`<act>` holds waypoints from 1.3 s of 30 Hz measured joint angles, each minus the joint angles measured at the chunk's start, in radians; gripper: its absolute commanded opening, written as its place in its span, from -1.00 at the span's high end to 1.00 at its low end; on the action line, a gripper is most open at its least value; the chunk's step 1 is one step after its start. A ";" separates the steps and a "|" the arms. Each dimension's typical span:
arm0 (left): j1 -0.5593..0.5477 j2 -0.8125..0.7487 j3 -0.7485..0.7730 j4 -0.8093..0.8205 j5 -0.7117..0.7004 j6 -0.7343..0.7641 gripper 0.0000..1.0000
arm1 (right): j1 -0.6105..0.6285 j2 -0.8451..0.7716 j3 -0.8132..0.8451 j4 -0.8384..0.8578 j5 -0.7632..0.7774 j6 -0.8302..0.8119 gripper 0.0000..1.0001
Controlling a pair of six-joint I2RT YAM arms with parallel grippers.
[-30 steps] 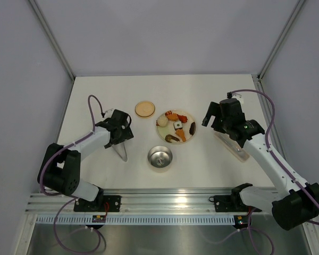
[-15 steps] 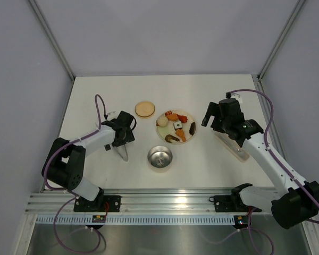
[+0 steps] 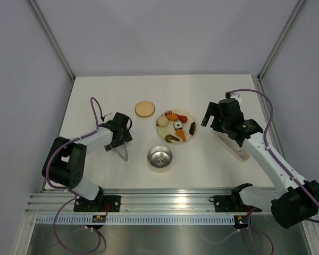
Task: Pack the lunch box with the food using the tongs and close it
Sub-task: Adjust the clamp at the center of the board.
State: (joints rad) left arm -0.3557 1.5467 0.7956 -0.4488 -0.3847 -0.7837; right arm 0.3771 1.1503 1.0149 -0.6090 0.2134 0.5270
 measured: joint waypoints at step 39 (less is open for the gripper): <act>0.001 -0.176 0.435 -0.310 0.212 0.301 0.38 | 0.000 -0.031 -0.010 0.000 -0.016 0.000 -0.99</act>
State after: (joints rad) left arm -0.3550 1.3708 1.2301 -0.7589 -0.1722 -0.4831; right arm 0.3771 1.1191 1.0054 -0.6094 0.1970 0.5274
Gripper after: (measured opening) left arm 0.292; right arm 0.993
